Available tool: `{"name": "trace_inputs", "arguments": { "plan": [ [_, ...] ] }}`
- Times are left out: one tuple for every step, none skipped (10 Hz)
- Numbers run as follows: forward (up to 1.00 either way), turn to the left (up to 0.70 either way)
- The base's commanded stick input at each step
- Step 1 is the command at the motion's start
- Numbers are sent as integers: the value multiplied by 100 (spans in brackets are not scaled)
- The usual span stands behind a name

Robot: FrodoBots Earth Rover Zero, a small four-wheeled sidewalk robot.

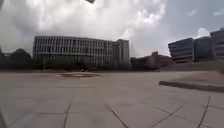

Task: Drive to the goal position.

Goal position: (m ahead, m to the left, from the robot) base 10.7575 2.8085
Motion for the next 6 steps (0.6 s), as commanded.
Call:
{"name": "trace_inputs", "arguments": {
  "plan": [
    [36,0],
    [65,0],
    [70,0],
    [70,0],
    [70,0],
    [70,0]
  ]
}}
